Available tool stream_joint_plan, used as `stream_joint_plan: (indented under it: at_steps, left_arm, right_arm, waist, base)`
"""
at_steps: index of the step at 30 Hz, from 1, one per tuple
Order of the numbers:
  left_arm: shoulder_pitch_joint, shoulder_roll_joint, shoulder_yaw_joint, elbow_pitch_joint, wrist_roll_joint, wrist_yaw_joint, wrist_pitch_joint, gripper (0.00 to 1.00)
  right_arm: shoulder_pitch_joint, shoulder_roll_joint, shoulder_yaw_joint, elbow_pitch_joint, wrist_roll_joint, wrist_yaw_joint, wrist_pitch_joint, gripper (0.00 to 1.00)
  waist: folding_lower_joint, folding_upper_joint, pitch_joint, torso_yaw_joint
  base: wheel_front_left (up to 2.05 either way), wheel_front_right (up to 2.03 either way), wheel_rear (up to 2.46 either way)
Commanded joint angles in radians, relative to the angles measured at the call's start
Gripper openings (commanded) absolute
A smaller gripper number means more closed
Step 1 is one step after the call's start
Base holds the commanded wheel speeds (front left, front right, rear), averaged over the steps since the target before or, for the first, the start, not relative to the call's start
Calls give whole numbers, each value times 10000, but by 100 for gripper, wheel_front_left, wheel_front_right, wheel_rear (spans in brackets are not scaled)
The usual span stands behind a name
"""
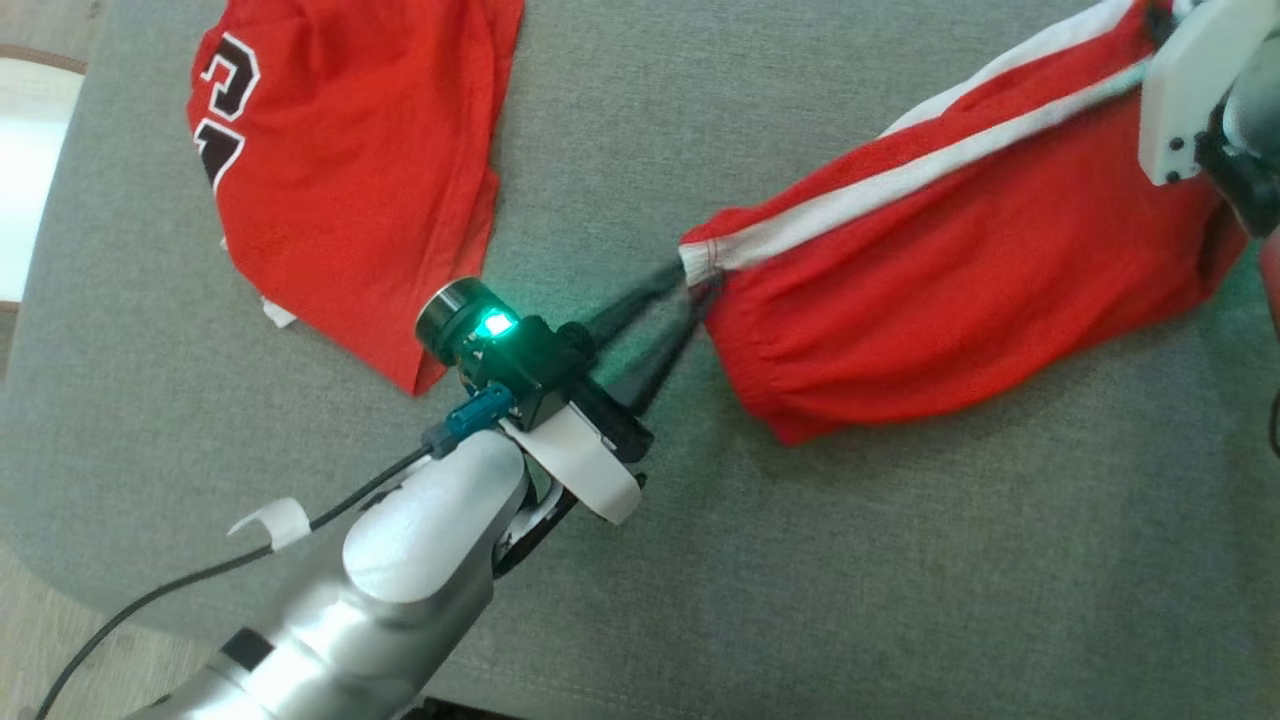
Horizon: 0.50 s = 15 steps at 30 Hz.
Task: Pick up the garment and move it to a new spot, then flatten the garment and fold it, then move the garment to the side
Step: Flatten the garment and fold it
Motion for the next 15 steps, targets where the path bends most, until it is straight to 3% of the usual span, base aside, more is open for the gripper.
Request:
stream_joint_plan:
  at_steps: [1,8,15]
  left_arm:
    - [-279,108,414,-151,-60,17,-51,100]
    - [-63,129,1135,-88,164,16,-51,100]
    - [594,252,2542,-445,432,77,-51,100]
  right_arm:
    - [-289,140,-4,-219,-121,-9,-164,100]
    - [-433,470,-755,680,-676,-9,-1134,100]
    - [1,945,-1598,812,-516,-9,-3058,100]
  waist:
    - [-2,1,-31,9]
    - [-2,1,-440,-226]
    - [-2,1,-1208,-766]
  base:
    - [0,0,0]
    - [0,0,0]
    - [0,0,0]
